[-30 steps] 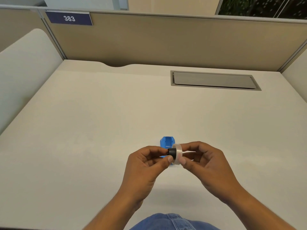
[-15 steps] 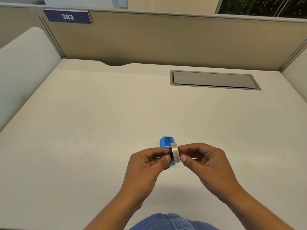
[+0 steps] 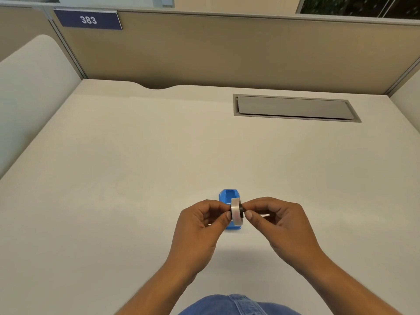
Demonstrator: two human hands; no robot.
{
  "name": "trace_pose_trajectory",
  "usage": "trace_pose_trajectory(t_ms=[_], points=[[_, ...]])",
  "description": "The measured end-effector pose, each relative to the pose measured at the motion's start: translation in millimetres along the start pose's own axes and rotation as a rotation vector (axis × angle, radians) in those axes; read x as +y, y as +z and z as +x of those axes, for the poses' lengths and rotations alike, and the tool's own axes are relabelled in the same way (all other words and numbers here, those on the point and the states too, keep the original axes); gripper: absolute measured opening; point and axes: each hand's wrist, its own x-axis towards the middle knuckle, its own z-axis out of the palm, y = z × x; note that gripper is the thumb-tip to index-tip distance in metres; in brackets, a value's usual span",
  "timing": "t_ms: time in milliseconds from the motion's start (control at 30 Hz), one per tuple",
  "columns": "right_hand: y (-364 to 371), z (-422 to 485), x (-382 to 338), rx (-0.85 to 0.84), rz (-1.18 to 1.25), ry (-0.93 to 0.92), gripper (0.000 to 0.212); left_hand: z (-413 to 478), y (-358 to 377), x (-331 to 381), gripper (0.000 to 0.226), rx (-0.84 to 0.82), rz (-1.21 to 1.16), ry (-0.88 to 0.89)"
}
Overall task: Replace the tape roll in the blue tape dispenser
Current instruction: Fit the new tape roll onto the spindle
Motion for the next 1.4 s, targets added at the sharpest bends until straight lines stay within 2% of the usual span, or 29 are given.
trace_pose_trajectory(t_ms=[267,467,1133,1267,1400], points=[[5.6,28.7,17.0,0.017,-0.087,0.006,0.015,29.8,1.5,-12.3,0.015,0.035,0.203,0.126],[11.9,51.9,37.4,0.024,-0.132,0.043,0.017,59.6,6.0,-24.2,0.017,0.036,0.346,0.105],[16.9,84.4,74.0,-0.003,-0.193,0.081,0.013,96.3,18.5,-56.6,0.013,0.008,0.416,0.051],[18.6,84.2,76.1,-0.005,-0.209,0.070,0.018,95.9,18.5,-59.9,0.017,0.031,0.428,0.043],[11.8,83.1,78.5,-0.124,-0.292,0.041,0.038,91.7,8.7,-65.8,0.038,-0.002,0.381,0.085]])
